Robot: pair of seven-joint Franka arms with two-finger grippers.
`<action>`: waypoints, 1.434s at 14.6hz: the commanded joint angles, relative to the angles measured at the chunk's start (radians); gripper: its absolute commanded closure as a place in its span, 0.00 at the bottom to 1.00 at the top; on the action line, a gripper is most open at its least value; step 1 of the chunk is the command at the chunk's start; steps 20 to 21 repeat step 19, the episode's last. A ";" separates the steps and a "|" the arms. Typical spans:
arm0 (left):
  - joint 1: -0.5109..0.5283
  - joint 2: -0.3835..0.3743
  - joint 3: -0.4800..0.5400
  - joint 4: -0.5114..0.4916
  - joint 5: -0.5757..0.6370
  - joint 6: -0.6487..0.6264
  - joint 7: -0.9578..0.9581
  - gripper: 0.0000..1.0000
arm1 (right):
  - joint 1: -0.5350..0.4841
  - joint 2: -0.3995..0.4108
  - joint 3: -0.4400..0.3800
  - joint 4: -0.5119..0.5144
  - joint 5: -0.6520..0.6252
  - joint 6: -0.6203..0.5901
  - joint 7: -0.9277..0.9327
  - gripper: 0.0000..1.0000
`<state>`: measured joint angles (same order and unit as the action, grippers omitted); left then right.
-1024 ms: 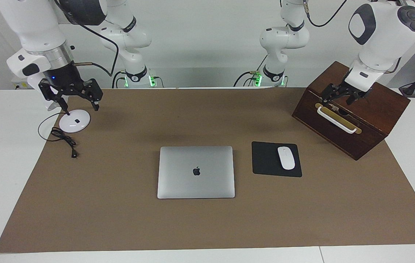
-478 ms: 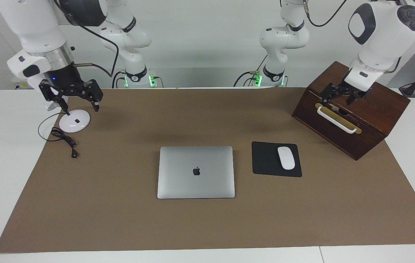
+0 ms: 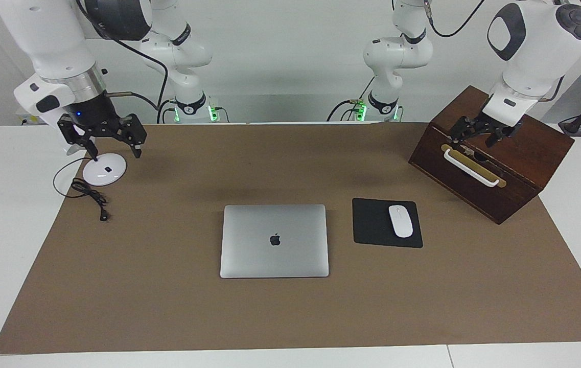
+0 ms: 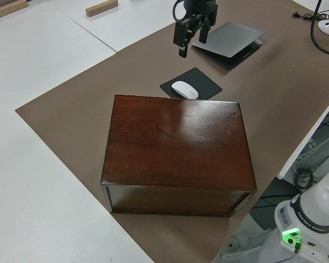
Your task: Close laptop with both arms
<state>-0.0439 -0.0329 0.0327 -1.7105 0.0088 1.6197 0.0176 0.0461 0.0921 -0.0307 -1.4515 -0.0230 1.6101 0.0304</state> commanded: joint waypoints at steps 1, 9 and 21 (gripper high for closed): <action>0.016 0.013 -0.013 0.022 -0.018 0.022 -0.001 0.00 | -0.006 -0.002 0.006 -0.003 -0.006 -0.010 -0.014 0.00; 0.016 0.011 -0.013 0.020 -0.030 0.020 -0.001 0.00 | -0.006 -0.002 0.006 -0.001 -0.005 -0.009 -0.018 0.00; 0.016 0.010 -0.013 0.019 -0.032 0.017 -0.001 0.00 | -0.006 -0.002 0.006 -0.001 -0.006 -0.009 -0.018 0.00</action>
